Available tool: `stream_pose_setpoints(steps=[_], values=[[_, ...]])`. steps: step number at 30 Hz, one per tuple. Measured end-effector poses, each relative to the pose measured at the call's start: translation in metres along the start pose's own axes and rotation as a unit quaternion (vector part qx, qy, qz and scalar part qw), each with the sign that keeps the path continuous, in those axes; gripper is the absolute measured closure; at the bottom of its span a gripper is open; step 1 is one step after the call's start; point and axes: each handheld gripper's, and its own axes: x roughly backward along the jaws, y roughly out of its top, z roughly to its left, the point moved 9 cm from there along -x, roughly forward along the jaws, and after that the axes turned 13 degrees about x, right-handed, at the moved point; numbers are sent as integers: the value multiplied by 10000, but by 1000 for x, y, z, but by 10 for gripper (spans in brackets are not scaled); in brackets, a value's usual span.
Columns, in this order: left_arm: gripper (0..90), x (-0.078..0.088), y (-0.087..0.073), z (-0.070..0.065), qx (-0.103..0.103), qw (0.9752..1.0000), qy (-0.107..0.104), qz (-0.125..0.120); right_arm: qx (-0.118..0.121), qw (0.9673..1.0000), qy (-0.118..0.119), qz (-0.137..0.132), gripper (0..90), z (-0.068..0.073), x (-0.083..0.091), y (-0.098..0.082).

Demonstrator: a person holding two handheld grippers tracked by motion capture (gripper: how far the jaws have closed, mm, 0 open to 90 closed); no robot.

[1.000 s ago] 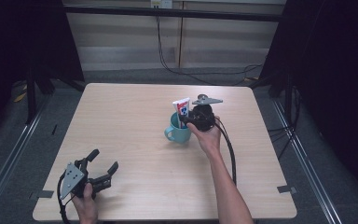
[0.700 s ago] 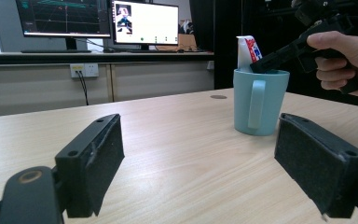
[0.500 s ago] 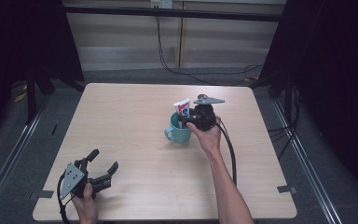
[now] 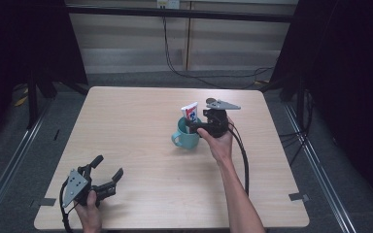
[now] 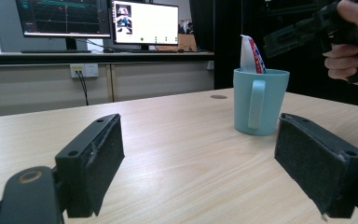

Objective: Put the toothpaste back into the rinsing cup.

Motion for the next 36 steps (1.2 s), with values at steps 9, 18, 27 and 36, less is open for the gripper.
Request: stream_pose_setpoints(steps=[9,18,27,36], values=[[155,0,0,0,3,10000,-1,-5,54,9998,-18,-181,137,6,14,1],[155,0,0,0,2,10000,3,-10,39,9999,-131,-102,148,1,41,-17],[155,0,0,0,2,10000,-1,-4,-56,9991,-389,-138,174,-3,69,-41],[155,0,0,0,-10,10000,5,-2,-280,9968,-671,-334,183,-8,101,-65]])
